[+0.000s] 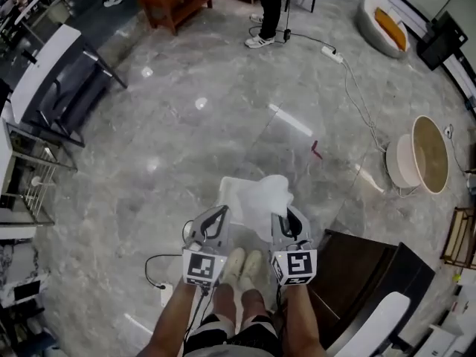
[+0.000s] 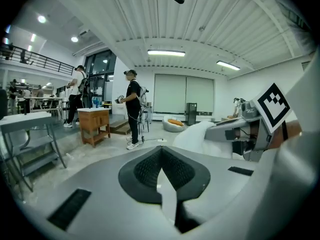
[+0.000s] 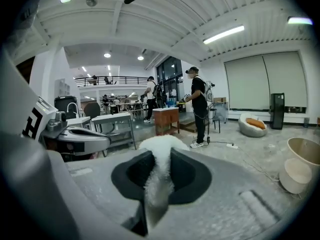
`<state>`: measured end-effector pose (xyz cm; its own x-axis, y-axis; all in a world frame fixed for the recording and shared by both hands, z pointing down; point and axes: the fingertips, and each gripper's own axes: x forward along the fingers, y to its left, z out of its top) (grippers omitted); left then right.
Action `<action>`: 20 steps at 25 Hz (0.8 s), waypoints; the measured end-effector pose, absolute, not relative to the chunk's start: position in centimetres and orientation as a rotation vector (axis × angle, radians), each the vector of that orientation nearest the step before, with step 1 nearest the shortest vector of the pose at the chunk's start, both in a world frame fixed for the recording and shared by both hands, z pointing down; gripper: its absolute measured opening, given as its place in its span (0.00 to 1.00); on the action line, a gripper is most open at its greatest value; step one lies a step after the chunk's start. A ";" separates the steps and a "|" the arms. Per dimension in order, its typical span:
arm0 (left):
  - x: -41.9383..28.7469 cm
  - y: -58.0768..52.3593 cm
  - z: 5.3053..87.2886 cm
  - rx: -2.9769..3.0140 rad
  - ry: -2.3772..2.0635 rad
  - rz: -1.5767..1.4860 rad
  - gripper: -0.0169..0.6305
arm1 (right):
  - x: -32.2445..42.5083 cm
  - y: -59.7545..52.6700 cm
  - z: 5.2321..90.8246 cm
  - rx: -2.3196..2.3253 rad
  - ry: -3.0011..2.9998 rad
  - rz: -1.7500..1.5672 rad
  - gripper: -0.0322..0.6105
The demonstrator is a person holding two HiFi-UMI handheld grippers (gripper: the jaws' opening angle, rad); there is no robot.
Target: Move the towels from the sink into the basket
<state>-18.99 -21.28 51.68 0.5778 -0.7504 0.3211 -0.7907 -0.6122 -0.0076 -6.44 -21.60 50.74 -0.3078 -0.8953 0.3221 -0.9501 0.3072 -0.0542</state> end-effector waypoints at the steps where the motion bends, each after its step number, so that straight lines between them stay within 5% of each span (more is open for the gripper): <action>1: -19.1 -21.7 53.2 2.650 -1.315 0.448 0.04 | -6.7 -22.2 52.4 1.672 -2.347 0.354 0.13; 20: -22.9 -25.3 84.4 2.313 -1.391 0.535 0.04 | -10.6 -26.4 86.2 1.355 -2.377 0.474 0.13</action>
<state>-22.86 -25.29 84.39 0.4352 -0.7442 0.5067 -0.8920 -0.4327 0.1306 -10.61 -26.35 86.18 -0.4733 -0.7473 0.4664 -0.8690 0.4829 -0.1082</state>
